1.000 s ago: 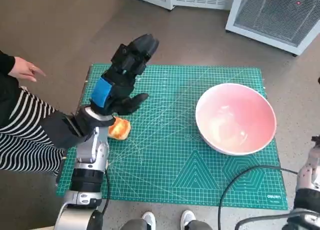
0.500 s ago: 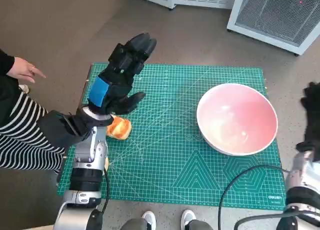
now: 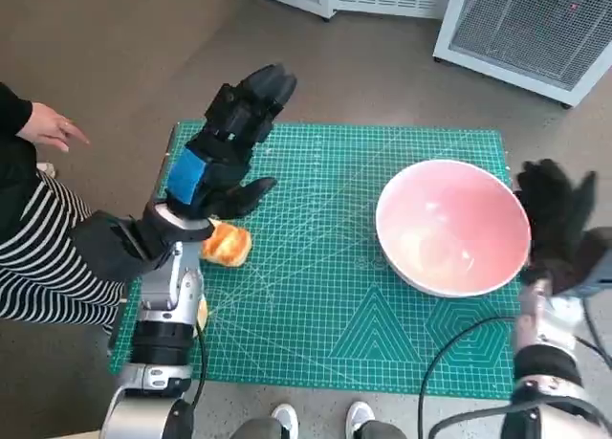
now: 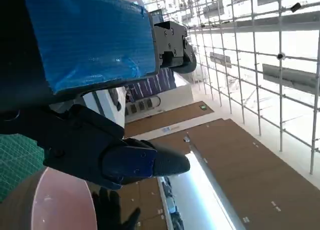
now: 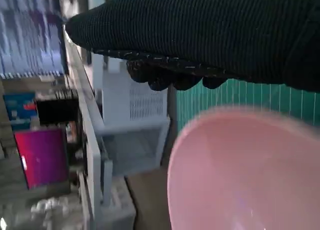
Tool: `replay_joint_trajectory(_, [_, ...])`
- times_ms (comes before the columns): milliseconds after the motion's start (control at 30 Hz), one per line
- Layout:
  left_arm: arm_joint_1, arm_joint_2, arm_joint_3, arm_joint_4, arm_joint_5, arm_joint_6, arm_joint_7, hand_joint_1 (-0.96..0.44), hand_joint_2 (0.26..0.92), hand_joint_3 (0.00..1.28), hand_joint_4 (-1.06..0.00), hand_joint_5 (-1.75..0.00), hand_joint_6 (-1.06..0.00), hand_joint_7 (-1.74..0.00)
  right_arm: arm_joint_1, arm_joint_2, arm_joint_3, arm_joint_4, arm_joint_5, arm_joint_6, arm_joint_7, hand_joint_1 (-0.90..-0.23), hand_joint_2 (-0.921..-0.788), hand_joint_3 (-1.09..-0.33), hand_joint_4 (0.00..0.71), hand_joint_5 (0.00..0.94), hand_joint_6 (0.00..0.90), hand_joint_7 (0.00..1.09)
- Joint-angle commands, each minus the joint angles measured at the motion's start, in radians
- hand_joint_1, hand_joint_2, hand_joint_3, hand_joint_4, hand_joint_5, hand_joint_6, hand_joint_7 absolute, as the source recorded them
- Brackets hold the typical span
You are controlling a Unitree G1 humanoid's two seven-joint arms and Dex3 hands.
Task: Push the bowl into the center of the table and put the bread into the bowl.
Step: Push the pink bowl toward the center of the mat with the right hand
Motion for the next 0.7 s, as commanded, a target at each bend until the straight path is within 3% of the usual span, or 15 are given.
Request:
replay_joint_trajectory(33, [0.024, 0.010, 0.005, -0.026, 0.005, -0.019, 0.008, -0.68, 0.921, 0.29, -0.01, -0.18, 0.00, -0.51, -0.007, 0.057, 0.000, 0.023, 0.012, 0.033, 0.031, -0.652, -0.921, -0.733, 0.074, 0.003, 0.058, 0.36])
replay_joint_trajectory(467, [0.058, 0.030, 0.009, -0.054, 0.008, -0.016, 0.020, -0.68, 0.921, 0.28, -0.02, -0.17, 0.00, -0.51, -0.037, 0.138, 0.047, 0.014, -0.020, 0.034, 0.078, -0.669, -0.921, -0.753, 0.058, 0.000, 0.052, 0.34])
replay_joint_trajectory(700, [0.073, 0.032, 0.010, -0.069, -0.002, -0.003, 0.026, -0.68, 0.921, 0.28, -0.02, -0.15, 0.00, -0.51, -0.063, 0.172, 0.064, 0.014, -0.021, 0.038, 0.083, -0.652, -0.921, -0.764, 0.049, 0.000, 0.040, 0.33])
